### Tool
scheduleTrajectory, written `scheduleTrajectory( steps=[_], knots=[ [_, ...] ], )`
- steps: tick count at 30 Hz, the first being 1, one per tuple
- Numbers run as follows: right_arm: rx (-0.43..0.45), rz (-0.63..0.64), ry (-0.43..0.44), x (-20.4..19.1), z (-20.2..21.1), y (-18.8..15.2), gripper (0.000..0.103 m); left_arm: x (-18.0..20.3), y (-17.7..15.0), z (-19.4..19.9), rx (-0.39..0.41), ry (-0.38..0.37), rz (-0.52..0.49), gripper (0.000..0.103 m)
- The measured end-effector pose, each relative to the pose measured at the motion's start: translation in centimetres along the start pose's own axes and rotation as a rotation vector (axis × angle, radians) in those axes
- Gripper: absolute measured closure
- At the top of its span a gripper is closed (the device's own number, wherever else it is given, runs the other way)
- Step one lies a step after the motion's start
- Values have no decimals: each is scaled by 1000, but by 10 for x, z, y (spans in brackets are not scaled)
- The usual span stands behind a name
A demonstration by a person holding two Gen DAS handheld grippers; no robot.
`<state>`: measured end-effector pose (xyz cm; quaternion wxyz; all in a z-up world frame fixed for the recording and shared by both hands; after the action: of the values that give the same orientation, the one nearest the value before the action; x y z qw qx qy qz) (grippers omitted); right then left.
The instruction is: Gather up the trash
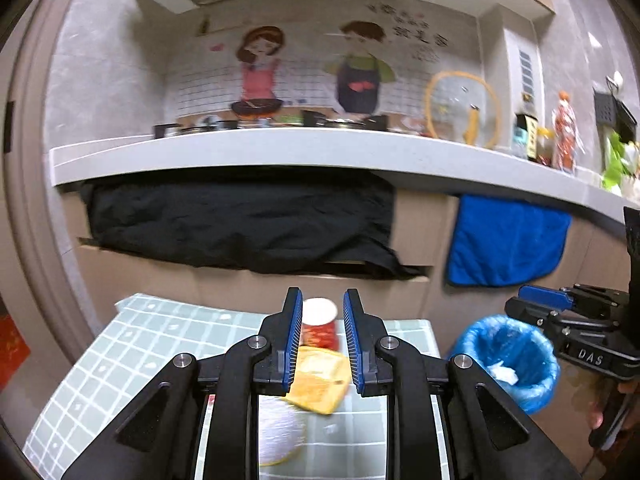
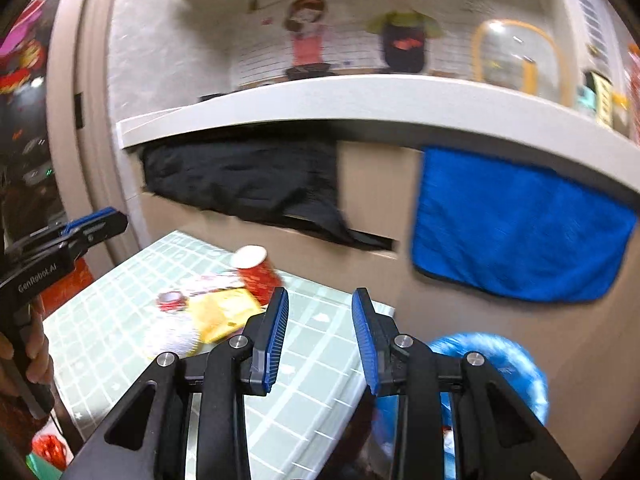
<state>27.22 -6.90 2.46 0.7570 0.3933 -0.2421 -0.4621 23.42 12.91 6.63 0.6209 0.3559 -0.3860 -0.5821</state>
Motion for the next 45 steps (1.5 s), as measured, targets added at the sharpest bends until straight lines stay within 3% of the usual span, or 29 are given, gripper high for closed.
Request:
scheduleTrajectory(
  steps=[7, 13, 25, 30, 36, 39, 41, 45],
  knots=[
    [-35, 119, 24, -84, -23, 19, 72, -73, -13, 17, 13, 33, 84, 81],
    [-74, 172, 21, -117, -56, 31, 73, -112, -23, 10, -6, 50, 124, 81],
    [-217, 134, 2, -102, -148, 26, 73, -142, -38, -33, -87, 9, 201, 81],
    [-194, 69, -5, -90, -181, 29, 72, -138, -45, -53, -138, 12, 184, 81],
    [-170, 105, -51, -83, -228, 42, 72, -131, -46, -73, -173, 11, 168, 81],
    [-206, 92, -24, -81, -251, 35, 72, -128, -48, -82, -194, 12, 158, 81],
    [-179, 66, 4, -81, -251, 33, 71, -127, -49, -88, -207, 11, 149, 81],
    [-183, 24, 115, -84, -251, 25, 56, -123, -53, -99, -235, -11, 151, 81]
  ],
)
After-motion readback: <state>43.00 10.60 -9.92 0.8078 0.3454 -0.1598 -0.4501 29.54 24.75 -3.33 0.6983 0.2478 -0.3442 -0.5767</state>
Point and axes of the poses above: each gripper's, at about its wrist camera, not at the fingertips, and z roughly against the way its jaws point, x to its right, y to its top, the point moved 9 cm from there along -z, roughly the way its jaws point, and after that the axes turned 6 degrees about -x, right-handed, at the moved point
